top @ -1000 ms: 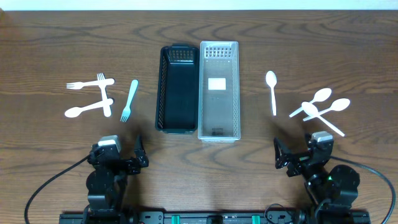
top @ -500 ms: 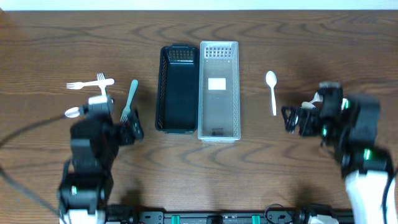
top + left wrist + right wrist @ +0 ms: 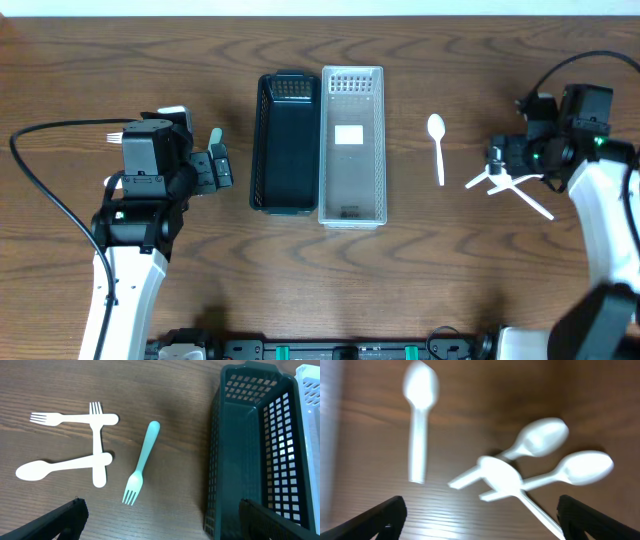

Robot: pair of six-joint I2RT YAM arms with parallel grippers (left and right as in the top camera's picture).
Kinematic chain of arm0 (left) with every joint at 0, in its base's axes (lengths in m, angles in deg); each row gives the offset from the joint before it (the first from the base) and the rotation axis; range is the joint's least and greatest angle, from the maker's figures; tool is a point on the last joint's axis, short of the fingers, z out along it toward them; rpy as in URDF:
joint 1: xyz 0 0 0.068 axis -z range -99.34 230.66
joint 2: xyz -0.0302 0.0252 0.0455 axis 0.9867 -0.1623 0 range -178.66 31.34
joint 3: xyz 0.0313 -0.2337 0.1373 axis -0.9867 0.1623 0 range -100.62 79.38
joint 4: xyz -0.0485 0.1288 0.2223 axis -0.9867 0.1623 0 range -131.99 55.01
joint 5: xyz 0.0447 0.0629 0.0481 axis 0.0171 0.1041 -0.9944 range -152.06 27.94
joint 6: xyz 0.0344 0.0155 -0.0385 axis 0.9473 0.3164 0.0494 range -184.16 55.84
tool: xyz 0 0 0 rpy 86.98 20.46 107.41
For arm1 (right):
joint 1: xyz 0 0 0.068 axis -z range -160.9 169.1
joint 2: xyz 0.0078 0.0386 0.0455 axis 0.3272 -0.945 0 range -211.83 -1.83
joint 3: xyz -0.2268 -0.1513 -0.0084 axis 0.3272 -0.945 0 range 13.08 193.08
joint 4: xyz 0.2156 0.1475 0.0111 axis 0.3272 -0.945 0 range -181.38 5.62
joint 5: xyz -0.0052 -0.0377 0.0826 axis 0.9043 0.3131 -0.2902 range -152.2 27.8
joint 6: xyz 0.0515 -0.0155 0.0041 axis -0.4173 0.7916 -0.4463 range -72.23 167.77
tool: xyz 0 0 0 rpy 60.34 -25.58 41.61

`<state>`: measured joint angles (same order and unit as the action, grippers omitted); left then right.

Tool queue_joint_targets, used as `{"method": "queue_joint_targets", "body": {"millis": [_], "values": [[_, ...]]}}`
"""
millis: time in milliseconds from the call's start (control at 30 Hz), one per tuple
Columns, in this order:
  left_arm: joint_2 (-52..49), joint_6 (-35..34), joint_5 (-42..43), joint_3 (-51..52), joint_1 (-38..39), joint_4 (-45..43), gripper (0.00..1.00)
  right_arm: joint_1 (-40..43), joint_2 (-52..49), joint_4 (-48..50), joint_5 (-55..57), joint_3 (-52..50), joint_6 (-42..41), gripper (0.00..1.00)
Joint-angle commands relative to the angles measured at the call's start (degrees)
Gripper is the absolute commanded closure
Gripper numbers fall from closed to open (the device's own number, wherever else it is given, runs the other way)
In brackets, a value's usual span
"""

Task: Pack container
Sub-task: 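Reach the right gripper to the white spoons and grasp one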

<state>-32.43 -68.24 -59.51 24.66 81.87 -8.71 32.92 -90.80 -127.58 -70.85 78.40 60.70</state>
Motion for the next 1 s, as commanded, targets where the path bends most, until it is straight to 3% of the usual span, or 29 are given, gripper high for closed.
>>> {"method": "queue_joint_targets", "body": {"millis": [0, 100, 533, 833, 967], "values": [[-0.33, 1.07, -0.24, -1.14, -0.28, 0.13, 0.02, 3.28, -5.11, 0.31, 3.10, 0.74, 7.39, 0.12], [-0.46, 1.05, -0.22, -1.14, -0.28, 0.15, 0.02, 4.74, -9.31, 1.31, 3.69, 0.74, 9.46, 0.28], [-0.55, 1.05, -0.22, -1.11, -0.28, 0.17, 0.02, 5.11, -17.35, 0.52, 8.83, 0.72, 10.10, 0.30], [-0.55, 1.05, -0.22, -1.11, -0.28, 0.59, 0.02, 5.05, -20.15, -0.09, 9.11, 0.68, 9.84, 0.47], [-0.55, 1.05, -0.22, -1.11, -0.28, 0.59, 0.02, 5.05, -20.17, -0.74, 9.20, 0.68, 8.87, 0.59]]}}
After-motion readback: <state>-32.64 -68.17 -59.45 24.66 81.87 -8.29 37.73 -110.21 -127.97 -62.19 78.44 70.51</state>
